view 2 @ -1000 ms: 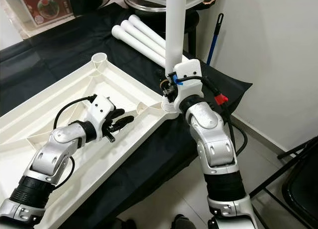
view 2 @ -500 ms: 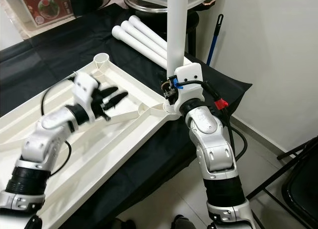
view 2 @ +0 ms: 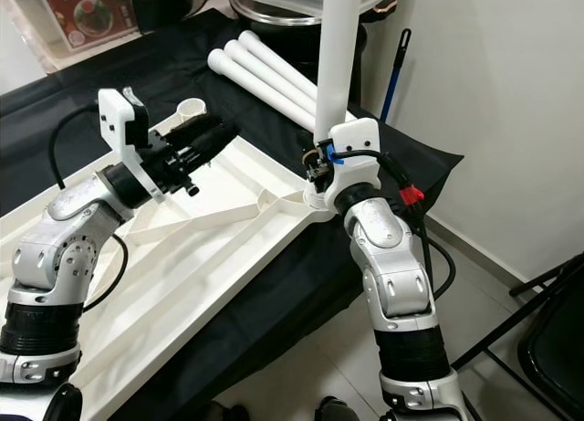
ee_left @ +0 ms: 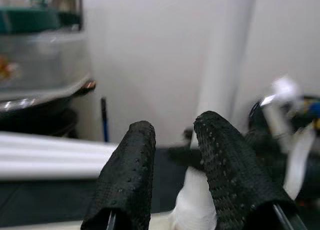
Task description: Building children table
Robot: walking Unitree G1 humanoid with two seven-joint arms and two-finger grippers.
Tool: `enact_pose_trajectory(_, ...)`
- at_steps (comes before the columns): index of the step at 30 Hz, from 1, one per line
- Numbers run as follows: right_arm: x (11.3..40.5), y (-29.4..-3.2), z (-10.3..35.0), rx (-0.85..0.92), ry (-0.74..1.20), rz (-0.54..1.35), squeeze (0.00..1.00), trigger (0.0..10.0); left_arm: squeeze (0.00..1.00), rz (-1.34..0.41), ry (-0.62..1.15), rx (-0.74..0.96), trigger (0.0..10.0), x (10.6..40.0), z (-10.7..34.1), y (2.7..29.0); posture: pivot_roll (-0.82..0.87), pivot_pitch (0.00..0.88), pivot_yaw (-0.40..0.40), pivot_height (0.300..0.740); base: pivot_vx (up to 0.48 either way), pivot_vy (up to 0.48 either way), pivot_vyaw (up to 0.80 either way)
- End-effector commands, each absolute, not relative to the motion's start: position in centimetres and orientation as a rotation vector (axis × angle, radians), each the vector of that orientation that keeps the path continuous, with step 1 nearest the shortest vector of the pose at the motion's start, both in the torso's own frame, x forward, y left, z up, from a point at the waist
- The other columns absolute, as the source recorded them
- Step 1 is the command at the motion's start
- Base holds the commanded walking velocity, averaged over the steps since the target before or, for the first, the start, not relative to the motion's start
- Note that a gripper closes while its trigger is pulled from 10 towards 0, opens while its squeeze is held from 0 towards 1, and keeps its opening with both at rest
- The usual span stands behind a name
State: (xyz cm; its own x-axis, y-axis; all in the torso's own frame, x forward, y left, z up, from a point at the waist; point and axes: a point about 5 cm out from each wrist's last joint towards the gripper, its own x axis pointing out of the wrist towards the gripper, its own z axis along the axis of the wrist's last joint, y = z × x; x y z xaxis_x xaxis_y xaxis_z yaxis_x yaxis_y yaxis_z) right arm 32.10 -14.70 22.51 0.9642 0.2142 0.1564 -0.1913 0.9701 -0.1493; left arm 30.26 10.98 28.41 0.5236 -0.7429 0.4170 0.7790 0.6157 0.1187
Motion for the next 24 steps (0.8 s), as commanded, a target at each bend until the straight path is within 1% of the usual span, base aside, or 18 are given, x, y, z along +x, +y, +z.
enact_pose_trajectory(1, 32.3, -16.2, 18.7, -0.125, 0.005, 0.148, 0.00, 10.0, 0.00, -0.980, -0.504, -0.087, 10.0, 29.5, 29.7, 9.9, -0.05, 0.160, 0.045, 0.740, 0.000, 0.000, 0.00)
enact_pose_trajectory(3, 32.3, -16.3, 18.7, -0.123, 0.005, 0.144, 0.00, 10.0, 0.00, -1.040, -0.522, -0.050, 10.0, 29.3, 30.7, 8.3, -0.05, 0.156, 0.044, 0.740, 0.000, 0.000, 0.00)
enact_pose_trajectory(4, 32.3, -16.3, 18.7, -0.123, 0.005, 0.144, 0.00, 10.0, 0.00, -1.040, -0.522, -0.050, 10.0, 29.3, 30.7, 8.3, -0.05, 0.156, 0.044, 0.740, 0.000, 0.000, 0.00)
enact_pose_trajectory(6, 32.4, -16.2, 18.7, -0.122, 0.005, 0.145, 0.00, 10.0, 0.00, -1.021, -0.494, 0.016, 10.0, 30.3, 30.6, 7.2, -0.05, 0.154, 0.042, 0.740, 0.000, 0.000, 0.00)
enact_pose_trajectory(7, 32.4, -16.1, 18.6, -0.121, 0.006, 0.146, 0.00, 10.0, 0.00, -1.007, -0.477, 0.028, 10.0, 30.9, 30.4, 6.8, -0.05, 0.151, 0.041, 0.740, 0.000, 0.000, 0.00)
enact_pose_trajectory(8, 32.4, -16.1, 18.6, -0.121, 0.006, 0.146, 0.00, 10.0, 0.00, -1.007, -0.477, 0.028, 10.0, 30.9, 30.4, 6.8, -0.05, 0.151, 0.041, 0.740, 0.000, 0.000, 0.00)
enact_pose_trajectory(9, 32.4, -16.1, 18.6, -0.121, 0.007, 0.147, 0.00, 10.0, 0.86, -0.994, -0.469, 0.033, 10.0, 31.4, 30.4, 6.4, -0.05, 0.150, 0.040, 0.740, 0.000, 0.000, 0.00)
enact_pose_trajectory(10, 32.4, -16.0, 18.6, -0.121, 0.007, 0.149, 0.00, 10.0, 1.00, -1.007, -0.460, 0.023, 10.0, 31.8, 30.5, 5.9, -0.05, 0.149, 0.040, 0.740, 0.000, 0.000, 0.00)
enact_pose_trajectory(17, 32.5, -15.9, 18.6, -0.121, 0.003, 0.151, 0.00, 10.0, 1.00, -0.993, -0.463, -0.004, 10.0, 32.8, 31.4, 4.3, -0.06, 0.147, 0.040, 0.740, 0.000, 0.000, 0.00)
enact_pose_trajectory(24, 32.5, -15.9, 18.5, -0.121, 0.005, 0.153, 0.00, 10.0, 1.00, -1.016, -0.475, -0.039, 10.0, 32.7, 31.7, 3.2, -0.06, 0.146, 0.041, 0.740, 0.000, 0.000, 0.00)
